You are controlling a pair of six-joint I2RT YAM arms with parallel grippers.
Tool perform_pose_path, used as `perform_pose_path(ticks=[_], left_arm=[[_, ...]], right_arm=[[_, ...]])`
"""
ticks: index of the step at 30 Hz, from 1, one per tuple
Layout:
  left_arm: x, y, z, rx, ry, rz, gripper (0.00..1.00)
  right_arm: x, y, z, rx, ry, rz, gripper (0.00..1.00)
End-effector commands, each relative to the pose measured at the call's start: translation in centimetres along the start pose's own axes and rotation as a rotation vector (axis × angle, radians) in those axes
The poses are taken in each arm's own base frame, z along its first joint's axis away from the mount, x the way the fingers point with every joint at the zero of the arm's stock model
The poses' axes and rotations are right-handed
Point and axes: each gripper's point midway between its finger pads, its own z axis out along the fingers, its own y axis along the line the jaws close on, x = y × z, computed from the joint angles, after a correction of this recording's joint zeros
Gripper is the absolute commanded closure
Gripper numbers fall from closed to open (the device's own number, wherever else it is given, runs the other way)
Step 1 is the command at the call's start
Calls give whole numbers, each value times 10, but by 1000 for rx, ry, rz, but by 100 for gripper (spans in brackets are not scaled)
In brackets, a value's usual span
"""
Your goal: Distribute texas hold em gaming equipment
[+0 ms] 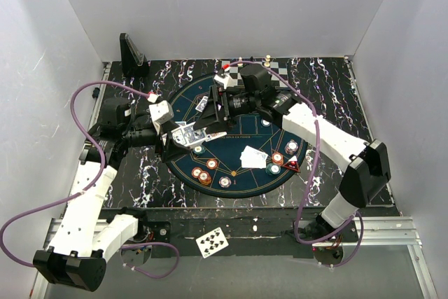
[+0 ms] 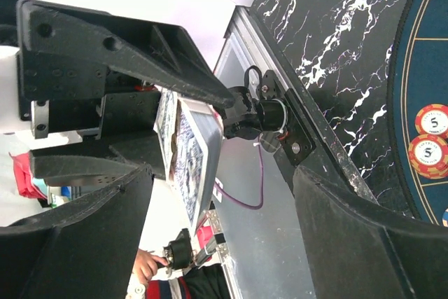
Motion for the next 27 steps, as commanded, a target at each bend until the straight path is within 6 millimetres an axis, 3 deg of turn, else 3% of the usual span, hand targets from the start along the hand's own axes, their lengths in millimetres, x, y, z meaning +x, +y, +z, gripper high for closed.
perform_pose_path(ticks=[1, 7, 13, 21, 27], left_arm=[[-10, 4, 0, -4, -24, 31, 100], [-14, 2, 0, 5, -39, 30, 100], [-13, 0, 0, 2, -48, 31, 100], [-11, 0, 1, 4, -56, 22, 100], [-10, -1, 1, 5, -59, 20, 100]], right_arm=[[-6, 19, 8, -58, -3, -23, 14], [-4, 7, 19, -39, 22, 28, 32], [-1, 8, 19, -55, 35, 46, 48], [3, -8, 0, 17, 2, 53, 51], [5, -4, -14, 22, -30, 42, 51]])
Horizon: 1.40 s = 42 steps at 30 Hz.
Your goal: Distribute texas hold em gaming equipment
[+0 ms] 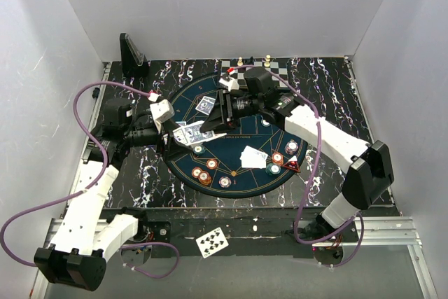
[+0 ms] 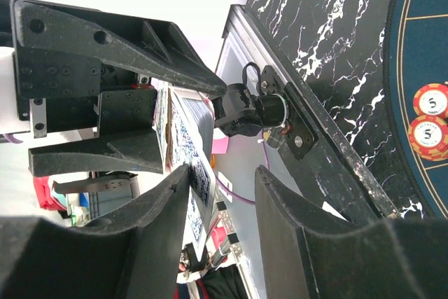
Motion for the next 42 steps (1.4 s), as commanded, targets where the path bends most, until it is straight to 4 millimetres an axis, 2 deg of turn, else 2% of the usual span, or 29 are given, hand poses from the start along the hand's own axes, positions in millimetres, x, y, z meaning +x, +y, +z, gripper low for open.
perform_pose_path(ticks=[1, 8, 18, 22, 31, 42], left_arm=[[-15, -8, -4, 17, -54, 56, 100], [-16, -8, -4, 13, -60, 56, 100], [-13, -3, -2, 5, -60, 58, 100], [-11, -2, -1, 2, -60, 53, 100], [-8, 0, 0, -7, -53, 57, 100], [-8, -1, -1, -6, -53, 54, 100]], right_arm=[[3, 11, -17, -1, -38, -48, 51], [4, 9, -23, 10, -40, -35, 51], [5, 6, -42, 22, -77, 0, 53], [5, 11, -46, -4, -85, 10, 58], [-3, 19, -63, -16, -129, 29, 78], [-14, 27, -102, 40, -194, -23, 86]])
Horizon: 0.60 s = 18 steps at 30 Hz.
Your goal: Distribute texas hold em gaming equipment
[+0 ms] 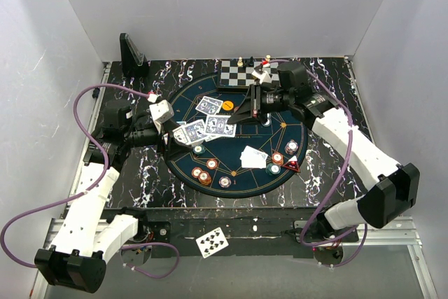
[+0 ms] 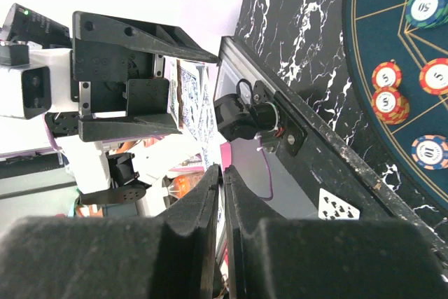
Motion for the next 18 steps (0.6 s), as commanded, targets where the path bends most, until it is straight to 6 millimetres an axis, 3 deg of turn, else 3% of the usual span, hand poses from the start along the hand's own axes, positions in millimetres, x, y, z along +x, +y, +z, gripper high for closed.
perform_pose_path(ticks=[1, 4, 9, 13, 18], left_arm=[[-7, -3, -3, 0, -24, 35, 100], [-7, -3, -3, -2, -22, 33, 100], [-9, -1, -4, -14, -17, 26, 100], [-12, -2, -4, -5, -20, 28, 100], [-22, -6, -8, -9, -33, 36, 100]], right_arm=[[-10, 29, -32, -20, -64, -106, 87], [-21, 24, -46, 38, -111, -135, 90], [-45, -13, -60, 305, -199, -206, 99], [-67, -55, -57, 488, -214, -216, 99], [-92, -117, -36, 763, -174, -276, 99]])
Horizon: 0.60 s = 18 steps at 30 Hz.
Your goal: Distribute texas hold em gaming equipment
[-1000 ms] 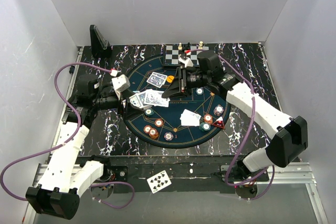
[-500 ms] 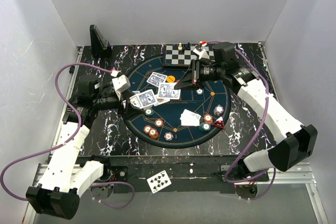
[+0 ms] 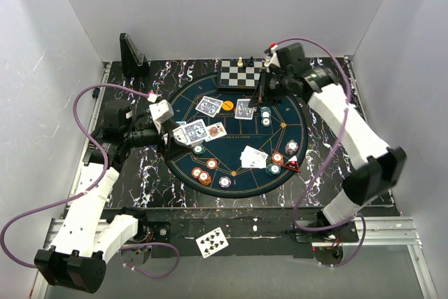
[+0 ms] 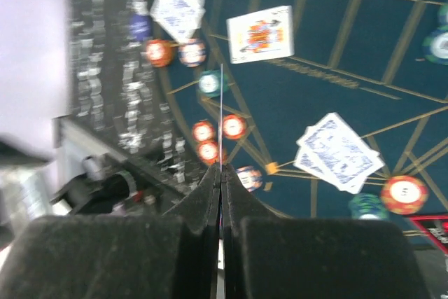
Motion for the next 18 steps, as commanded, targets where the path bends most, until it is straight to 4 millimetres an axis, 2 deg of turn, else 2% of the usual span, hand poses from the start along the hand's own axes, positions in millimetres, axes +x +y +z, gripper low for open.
perform_pose_path(ticks=[1, 3, 6, 10, 13, 18], left_arm=[[-25, -7, -9, -5, -40, 45, 100], [-28, -9, -10, -5, -43, 51, 100], [-31, -10, -12, -9, -42, 49, 100], [-34, -13, -14, -6, -43, 41, 100], [-33, -16, -16, -8, -44, 44, 100], [-32, -21, -18, -1, -38, 42, 100]], right_arm=[[0, -68, 45, 366, 61, -128, 99], [-12, -89, 53, 553, 39, -210, 99], [-29, -103, 65, 749, 18, -332, 99], [-38, -107, 93, 863, 31, -448, 99], [-33, -104, 120, 896, 43, -528, 99], [-12, -97, 160, 898, 63, -635, 99]])
